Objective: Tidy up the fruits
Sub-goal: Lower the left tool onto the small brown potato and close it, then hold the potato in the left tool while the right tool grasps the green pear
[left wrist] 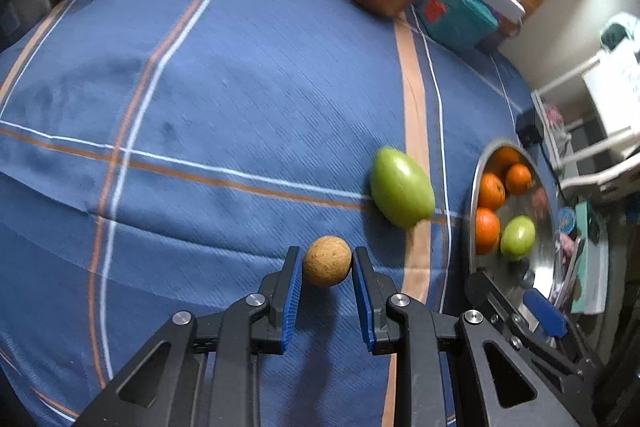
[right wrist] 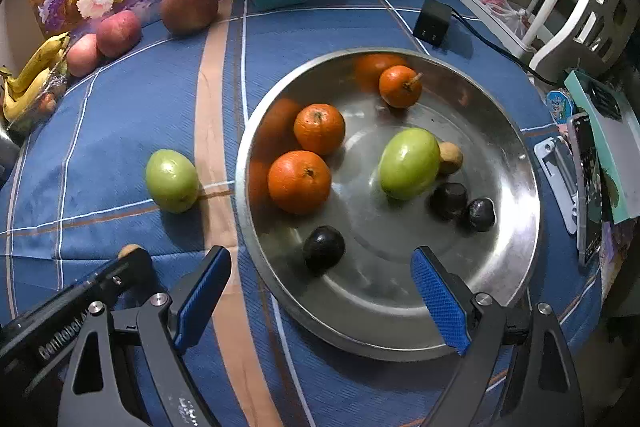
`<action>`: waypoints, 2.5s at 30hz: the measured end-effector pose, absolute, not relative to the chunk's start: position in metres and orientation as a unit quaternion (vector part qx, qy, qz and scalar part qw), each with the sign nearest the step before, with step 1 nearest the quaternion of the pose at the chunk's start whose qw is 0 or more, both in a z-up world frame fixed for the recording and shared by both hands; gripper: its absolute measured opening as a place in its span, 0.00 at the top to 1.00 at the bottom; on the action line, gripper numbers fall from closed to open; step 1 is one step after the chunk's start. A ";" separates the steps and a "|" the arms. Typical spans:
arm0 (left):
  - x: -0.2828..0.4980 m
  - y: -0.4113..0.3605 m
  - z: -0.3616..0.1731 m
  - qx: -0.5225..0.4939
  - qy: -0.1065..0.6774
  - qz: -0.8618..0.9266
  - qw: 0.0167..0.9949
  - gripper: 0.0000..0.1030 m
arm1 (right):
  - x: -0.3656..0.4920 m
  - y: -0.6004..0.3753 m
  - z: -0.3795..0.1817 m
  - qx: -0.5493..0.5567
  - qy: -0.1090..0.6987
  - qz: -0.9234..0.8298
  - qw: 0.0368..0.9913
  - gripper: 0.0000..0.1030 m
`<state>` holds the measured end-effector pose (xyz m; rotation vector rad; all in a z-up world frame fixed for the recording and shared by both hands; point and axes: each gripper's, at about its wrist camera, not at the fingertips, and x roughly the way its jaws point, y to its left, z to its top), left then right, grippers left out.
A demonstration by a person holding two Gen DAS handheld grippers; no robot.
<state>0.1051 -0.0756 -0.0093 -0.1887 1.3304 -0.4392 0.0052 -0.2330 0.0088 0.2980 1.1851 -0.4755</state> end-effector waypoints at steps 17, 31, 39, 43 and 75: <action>0.137 -0.015 0.004 -0.124 0.585 -0.139 0.790 0.74 | 0.034 -0.194 0.029 0.102 0.512 -0.174 0.835 0.11; 0.151 0.007 0.005 -0.165 0.580 -0.146 0.784 0.74 | 0.074 -0.166 0.020 0.082 0.523 -0.140 0.837 0.13; 0.152 0.009 0.004 -0.169 0.582 -0.146 0.782 0.74 | 0.091 -0.166 0.002 0.070 0.540 -0.145 0.826 0.26; 0.154 0.007 0.003 -0.167 0.584 -0.145 0.781 0.74 | 0.096 -0.168 -0.007 0.068 0.546 -0.151 0.821 0.29; 0.154 0.006 -0.003 -0.156 0.587 -0.129 0.783 0.74 | 0.100 -0.177 -0.016 0.077 0.546 -0.155 0.819 0.56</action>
